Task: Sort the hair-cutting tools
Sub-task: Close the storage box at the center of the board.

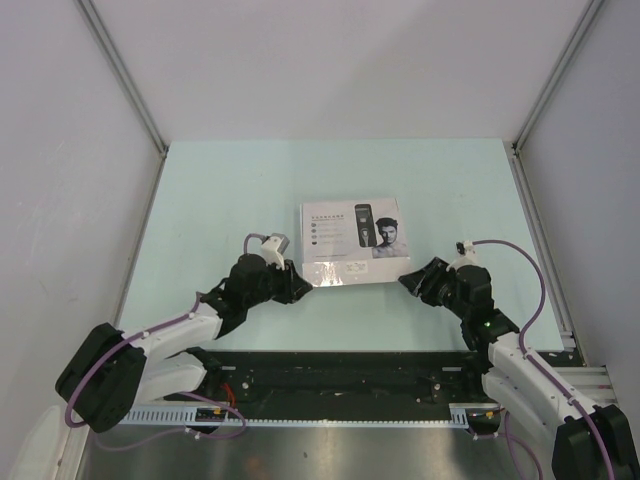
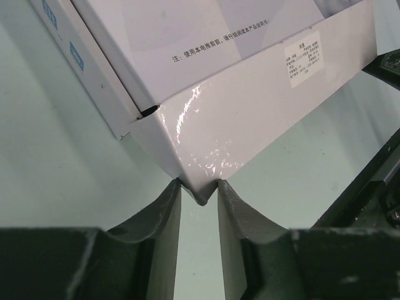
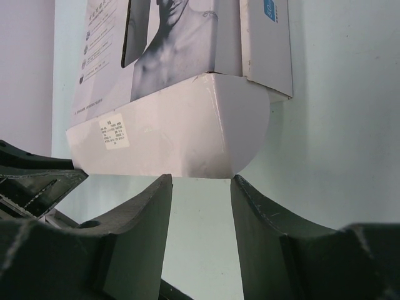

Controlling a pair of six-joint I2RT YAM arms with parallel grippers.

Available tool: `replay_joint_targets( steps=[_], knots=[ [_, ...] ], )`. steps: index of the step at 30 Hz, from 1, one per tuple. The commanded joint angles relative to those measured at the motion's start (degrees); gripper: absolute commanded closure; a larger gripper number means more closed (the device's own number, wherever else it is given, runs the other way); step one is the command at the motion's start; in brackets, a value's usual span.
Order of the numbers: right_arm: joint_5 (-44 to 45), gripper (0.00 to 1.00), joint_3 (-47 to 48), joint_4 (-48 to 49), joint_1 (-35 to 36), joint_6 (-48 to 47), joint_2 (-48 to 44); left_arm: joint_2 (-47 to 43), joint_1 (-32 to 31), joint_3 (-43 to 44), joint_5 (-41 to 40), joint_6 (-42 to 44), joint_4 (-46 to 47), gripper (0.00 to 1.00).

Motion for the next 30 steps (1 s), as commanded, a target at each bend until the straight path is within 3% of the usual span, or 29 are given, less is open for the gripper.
replay_joint_targets(
  steps=[1,14,17,22,26,28,30],
  knots=[
    [-0.1,0.53,2.6,1.3,0.0,0.3,-0.7,-0.9,-0.6,3.1,1.2,0.3,2.3,0.68],
    [-0.9,0.54,2.9,1.7,0.0,1.0,-0.2,-0.2,-0.6,3.9,1.0,0.9,2.3,0.66],
    [-1.0,0.54,2.8,1.6,0.0,1.0,0.0,0.7,-0.7,3.7,-2.3,2.5,2.4,0.61],
    [-0.7,0.54,2.8,1.7,0.0,1.0,0.6,4.1,-0.7,4.3,-3.6,3.6,3.8,0.40],
    [-0.7,0.53,2.9,1.9,0.0,0.8,1.2,4.7,-0.7,4.3,-4.2,3.3,5.3,0.36],
    [-0.5,0.50,2.8,1.3,-0.1,0.9,1.1,4.5,-0.6,4.3,-4.7,3.2,5.6,0.35],
    [0.3,0.39,2.8,0.2,0.0,0.8,0.2,4.2,-0.6,4.3,-5.1,3.0,6.1,0.32]
  ],
)
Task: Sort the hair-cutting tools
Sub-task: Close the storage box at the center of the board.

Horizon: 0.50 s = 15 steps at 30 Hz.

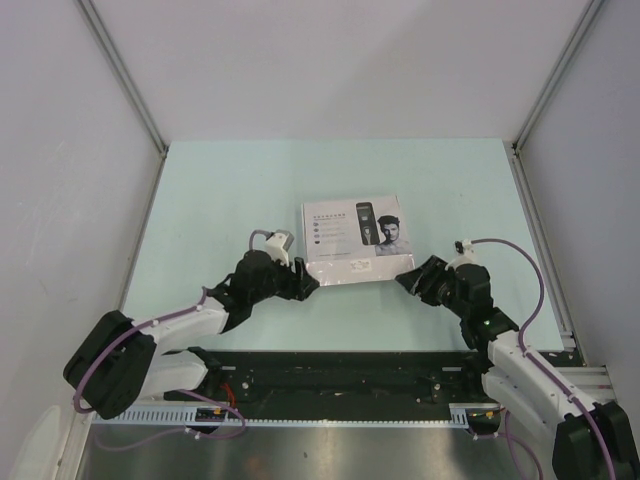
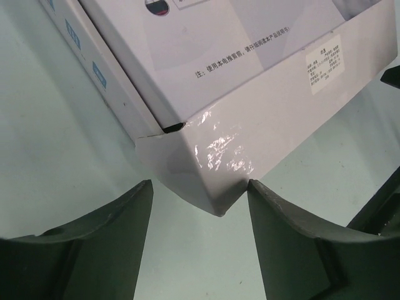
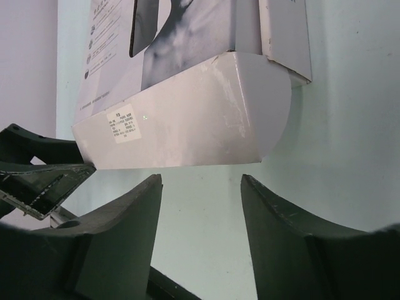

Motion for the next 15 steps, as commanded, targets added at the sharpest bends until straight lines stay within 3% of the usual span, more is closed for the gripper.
replay_joint_targets(
  steps=[1,5,15],
  knots=[
    [1.4,0.36,2.2,-0.6,0.0,-0.1,-1.4,-0.9,-0.3,2.2,-2.4,0.1,4.5,0.31],
    [3.4,0.20,2.1,-2.2,0.0,-0.4,-2.9,-0.4,-0.2,2.3,-1.4,-0.6,5.9,0.27],
    [4.7,0.19,1.3,3.7,0.0,-1.5,1.0,1.3,-0.2,2.6,-1.0,-2.0,8.3,0.27]
  ],
)
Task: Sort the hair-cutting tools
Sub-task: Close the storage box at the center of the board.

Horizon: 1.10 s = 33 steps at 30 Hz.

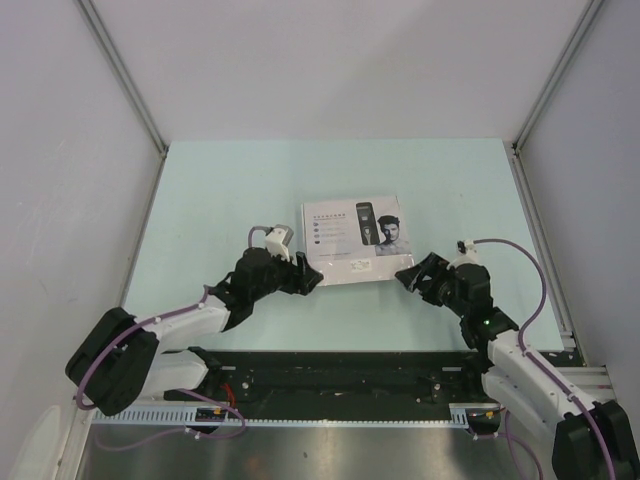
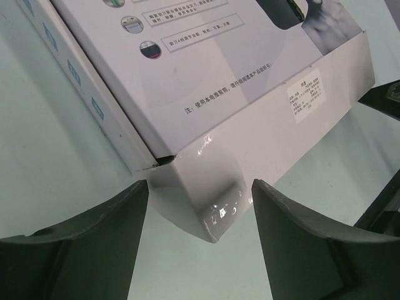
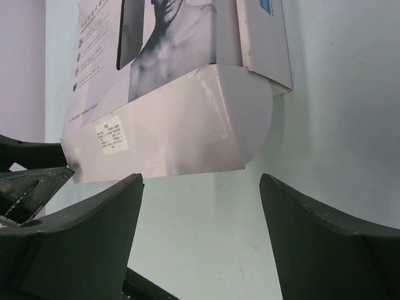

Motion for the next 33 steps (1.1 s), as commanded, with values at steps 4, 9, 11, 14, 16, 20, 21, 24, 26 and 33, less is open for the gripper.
replay_joint_targets(
  steps=[4,9,11,14,16,20,21,24,26,33],
  knots=[
    [1.3,0.25,1.1,7.5,0.0,-1.1,3.7,0.4,-0.2,2.1,-0.1,-1.9,3.8,0.26],
    [0.6,0.34,1.6,9.8,0.0,-0.7,7.0,0.4,-0.2,2.3,1.6,-2.9,4.5,0.29],
    [0.5,0.37,1.7,10.0,0.0,-0.5,7.5,0.3,-0.2,2.3,2.6,-3.0,4.7,0.33],
    [0.4,0.41,1.7,9.9,0.0,-0.4,7.9,0.1,-0.2,2.2,3.8,-3.0,5.0,0.37],
    [0.2,0.44,1.9,9.8,0.0,-0.5,8.0,0.0,-0.2,2.3,5.0,-2.8,5.3,0.39],
    [-0.6,0.51,2.4,9.9,0.0,-0.3,8.5,-1.4,-0.2,2.4,7.1,-2.5,5.8,0.41],
    [-0.8,0.52,2.6,10.0,0.0,-0.3,8.9,-1.6,-0.2,2.4,7.5,-2.5,5.8,0.40],
    [-1.4,0.57,2.9,10.8,0.0,0.4,9.6,-1.8,-0.2,2.7,8.5,-2.4,5.9,0.41],
    [-1.8,0.61,2.9,11.8,0.1,0.5,10.1,-1.6,-0.2,2.8,8.9,-2.4,5.9,0.42],
    [-0.7,0.46,2.0,15.5,1.0,1.1,10.5,-1.0,-0.2,2.5,8.9,-2.4,6.1,0.41]
  ],
)
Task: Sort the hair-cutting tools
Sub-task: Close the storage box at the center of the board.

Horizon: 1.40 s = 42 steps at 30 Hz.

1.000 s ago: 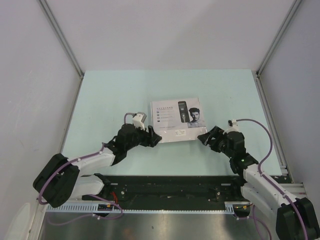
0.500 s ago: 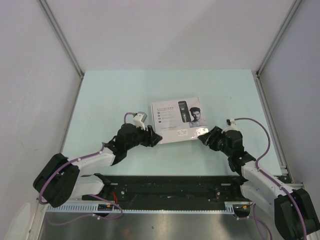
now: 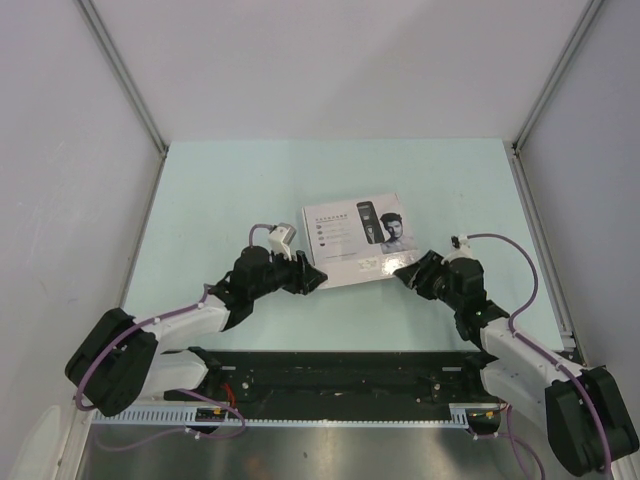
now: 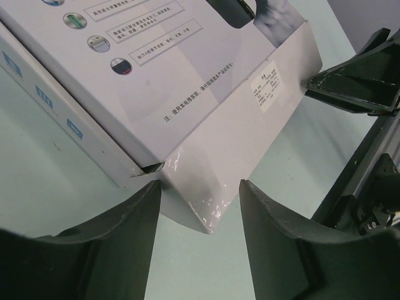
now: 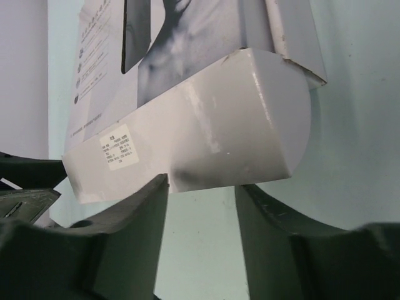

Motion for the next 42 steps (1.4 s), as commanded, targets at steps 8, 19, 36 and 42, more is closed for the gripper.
replay_joint_targets(
  steps=[8,19,36,42],
  knots=[
    [6.9,0.35,-3.6,14.2,2.9,6.4,-1.3,-0.5,-0.2,2.2,1.6,-0.6,3.4,0.40],
    [13.5,0.34,-12.2,29.8,4.5,14.1,-0.6,1.5,-1.4,2.1,2.2,-2.6,6.1,0.41],
    [15.2,0.40,-15.0,52.9,6.5,20.9,17.7,4.4,-3.1,2.6,2.3,-4.0,9.2,0.41],
    [15.4,0.54,-15.8,53.5,6.7,21.3,19.3,4.7,-3.3,2.8,2.6,-4.3,9.3,0.43]
  ],
)
